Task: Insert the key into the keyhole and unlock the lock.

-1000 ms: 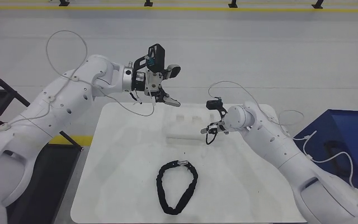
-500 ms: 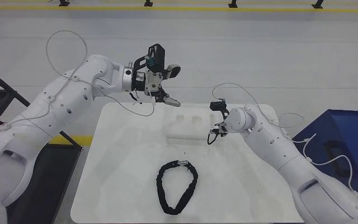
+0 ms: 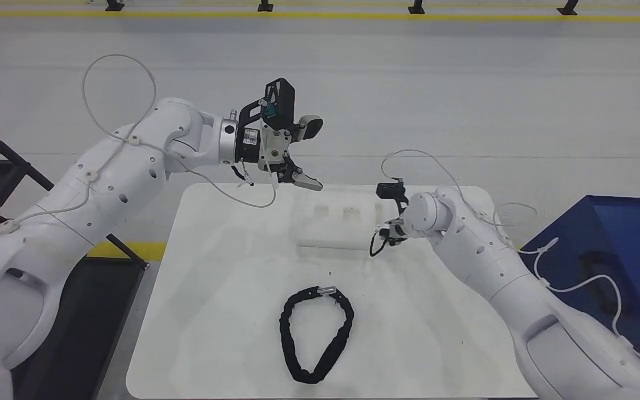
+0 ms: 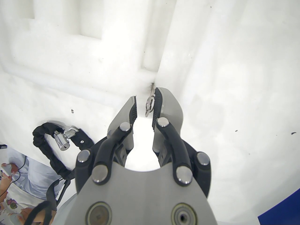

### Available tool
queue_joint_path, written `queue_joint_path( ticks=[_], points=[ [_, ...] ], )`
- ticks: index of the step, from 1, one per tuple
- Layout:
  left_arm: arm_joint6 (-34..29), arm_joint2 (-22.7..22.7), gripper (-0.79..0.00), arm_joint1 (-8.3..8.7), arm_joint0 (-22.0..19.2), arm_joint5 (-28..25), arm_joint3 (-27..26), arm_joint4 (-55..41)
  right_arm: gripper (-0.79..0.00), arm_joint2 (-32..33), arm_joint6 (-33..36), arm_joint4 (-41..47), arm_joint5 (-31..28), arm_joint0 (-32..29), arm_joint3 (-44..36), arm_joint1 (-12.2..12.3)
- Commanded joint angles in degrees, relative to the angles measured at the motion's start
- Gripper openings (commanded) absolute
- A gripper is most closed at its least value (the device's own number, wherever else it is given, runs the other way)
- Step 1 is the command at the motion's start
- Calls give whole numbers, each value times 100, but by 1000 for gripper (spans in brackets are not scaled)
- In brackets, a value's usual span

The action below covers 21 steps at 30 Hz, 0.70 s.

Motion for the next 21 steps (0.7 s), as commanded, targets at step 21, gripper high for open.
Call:
queue_joint_path(
  ticks=[21],
  points=[
    [0, 0, 0, 0, 0, 0, 0, 0, -785, -196, 29, -189, 224, 373, 810, -513]
  ],
)
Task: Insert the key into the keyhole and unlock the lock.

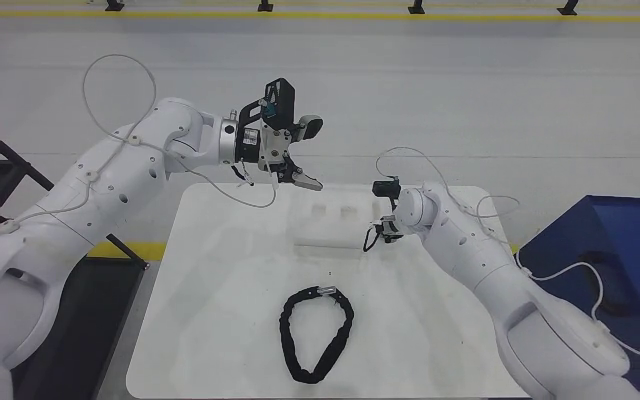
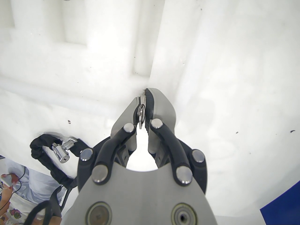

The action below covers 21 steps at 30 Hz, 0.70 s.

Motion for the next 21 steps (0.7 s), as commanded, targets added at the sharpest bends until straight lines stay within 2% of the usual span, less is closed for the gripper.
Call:
queue_joint_path(
  ticks=[1, 7, 12, 16, 21],
  points=[
    [0, 0, 0, 0, 0, 0, 0, 0, -785, 35, 71, -44, 43, 34, -45, 11],
    [0, 0, 0, 0, 0, 0, 0, 0, -785, 279, 355, -180, 78, 61, -460, 161],
    [0, 0, 0, 0, 0, 0, 0, 0, -785, 673, 656, -296, 32, -118, -1171, 429],
    [0, 0, 0, 0, 0, 0, 0, 0, -785, 1150, 921, -421, -20, -441, -2076, 720],
    [0, 0, 0, 0, 0, 0, 0, 0, -785, 2036, 1270, -489, -206, -1163, -3492, 1137]
  ],
)
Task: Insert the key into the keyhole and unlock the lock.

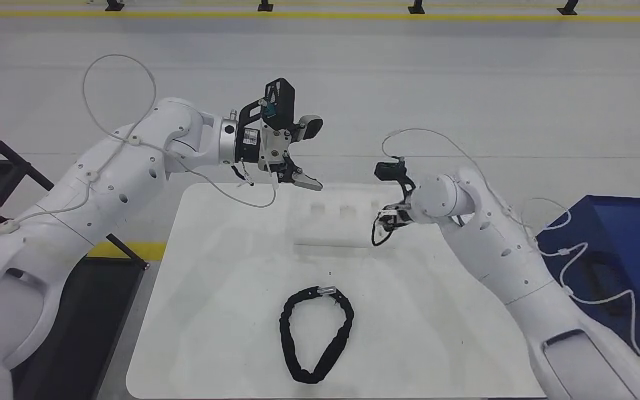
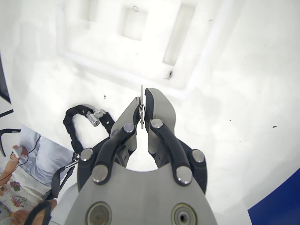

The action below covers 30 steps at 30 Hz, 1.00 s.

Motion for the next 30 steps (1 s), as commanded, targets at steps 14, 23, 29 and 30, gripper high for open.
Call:
queue_joint_path(
  ticks=[14, 23, 29, 30],
  points=[
    [0, 0, 0, 0, 0, 0, 0, 0, -785, 3402, 130, 2361, -1596, -2532, -2246, 754],
    [0, 0, 0, 0, 0, 0, 0, 0, -785, 4433, -421, 3263, -2200, -3483, -2587, 878],
    [0, 0, 0, 0, 0, 0, 0, 0, -785, 4474, -556, 3333, -2285, -3552, -2621, 883],
    [0, 0, 0, 0, 0, 0, 0, 0, -785, 4474, -556, 3333, -2285, -3552, -2621, 883]
  ],
)
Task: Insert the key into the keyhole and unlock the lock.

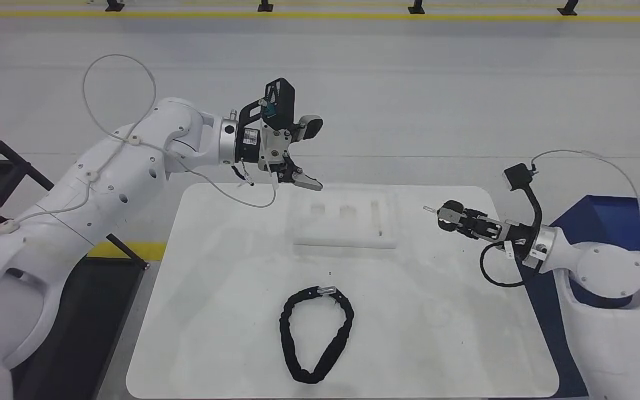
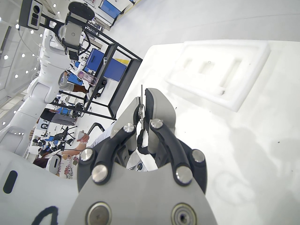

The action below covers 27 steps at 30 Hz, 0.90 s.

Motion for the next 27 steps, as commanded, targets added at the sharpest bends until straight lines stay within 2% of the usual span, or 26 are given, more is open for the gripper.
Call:
queue_joint_path(
  ticks=[1, 12, 16, 27],
  points=[
    [0, 0, 0, 0, 0, 0, 0, 0, -785, 0, 1, -1, 1, 0, 0, 0],
    [0, 0, 0, 0, 0, 0, 0, 0, -785, 0, 1, -1, 1, 0, 0, 0],
    [40, -7, 0, 5, 382, 0, -119, -272, -785, 0, 1, -1, 1, 0, 0, 0],
    [417, 0, 0, 63, 1272, 0, -82, 598, -785, 0, 1, -1, 1, 0, 0, 0]
  ],
)
